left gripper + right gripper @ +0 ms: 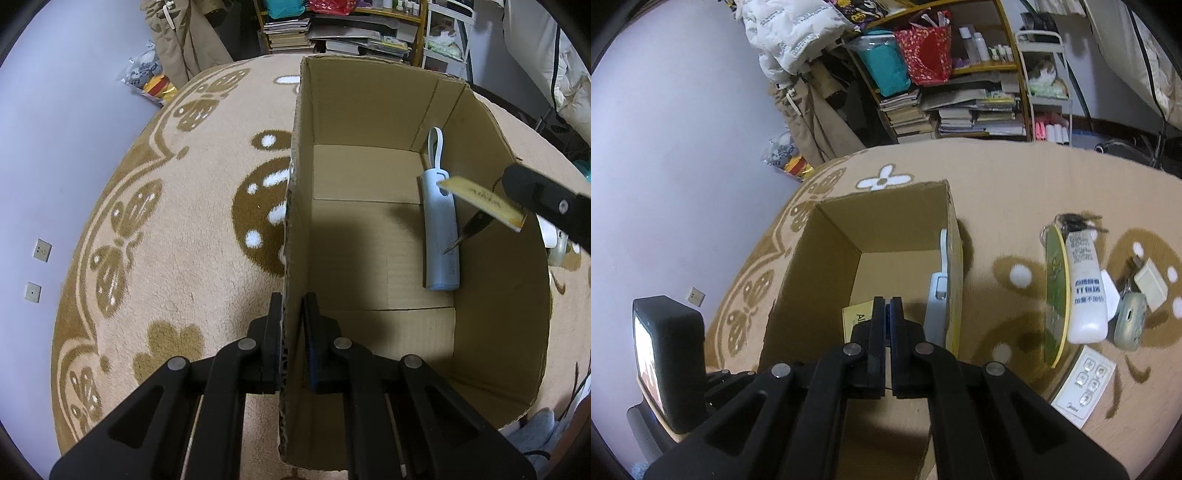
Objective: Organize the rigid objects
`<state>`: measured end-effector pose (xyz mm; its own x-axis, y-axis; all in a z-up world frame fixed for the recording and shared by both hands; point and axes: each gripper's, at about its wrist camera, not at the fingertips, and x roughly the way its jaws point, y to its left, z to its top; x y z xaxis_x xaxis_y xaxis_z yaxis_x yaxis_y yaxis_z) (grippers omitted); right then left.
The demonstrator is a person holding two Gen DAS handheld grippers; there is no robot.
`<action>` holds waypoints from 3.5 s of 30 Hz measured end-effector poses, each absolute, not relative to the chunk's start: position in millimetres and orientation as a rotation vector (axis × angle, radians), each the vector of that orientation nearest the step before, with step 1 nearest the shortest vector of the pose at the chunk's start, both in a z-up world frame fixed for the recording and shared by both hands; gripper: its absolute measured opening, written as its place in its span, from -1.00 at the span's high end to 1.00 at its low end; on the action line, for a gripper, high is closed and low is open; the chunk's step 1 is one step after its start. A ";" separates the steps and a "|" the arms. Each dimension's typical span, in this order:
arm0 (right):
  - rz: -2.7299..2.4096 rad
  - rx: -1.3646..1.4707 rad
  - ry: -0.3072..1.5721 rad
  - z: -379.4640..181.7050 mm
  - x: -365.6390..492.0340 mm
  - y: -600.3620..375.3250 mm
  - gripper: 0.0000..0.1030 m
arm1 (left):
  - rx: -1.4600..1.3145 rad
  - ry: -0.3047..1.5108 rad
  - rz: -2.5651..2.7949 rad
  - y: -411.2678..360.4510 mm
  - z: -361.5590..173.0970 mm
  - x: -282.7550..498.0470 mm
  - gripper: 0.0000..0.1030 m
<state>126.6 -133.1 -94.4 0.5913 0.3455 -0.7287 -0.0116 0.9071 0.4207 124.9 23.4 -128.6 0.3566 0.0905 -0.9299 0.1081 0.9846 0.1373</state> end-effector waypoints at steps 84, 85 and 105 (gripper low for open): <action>-0.152 0.480 1.192 -203.9 78.2 -248.5 -0.47 | 0.262 1.185 0.030 18.5 -127.1 118.9 0.75; -0.152 0.489 1.187 -204.5 77.6 -249.4 -0.47 | 0.262 1.185 0.031 18.5 -127.1 118.9 0.75; -0.236 0.521 1.181 -212.3 74.5 -260.7 -0.17 | 0.266 1.191 0.038 18.8 -127.2 117.8 0.75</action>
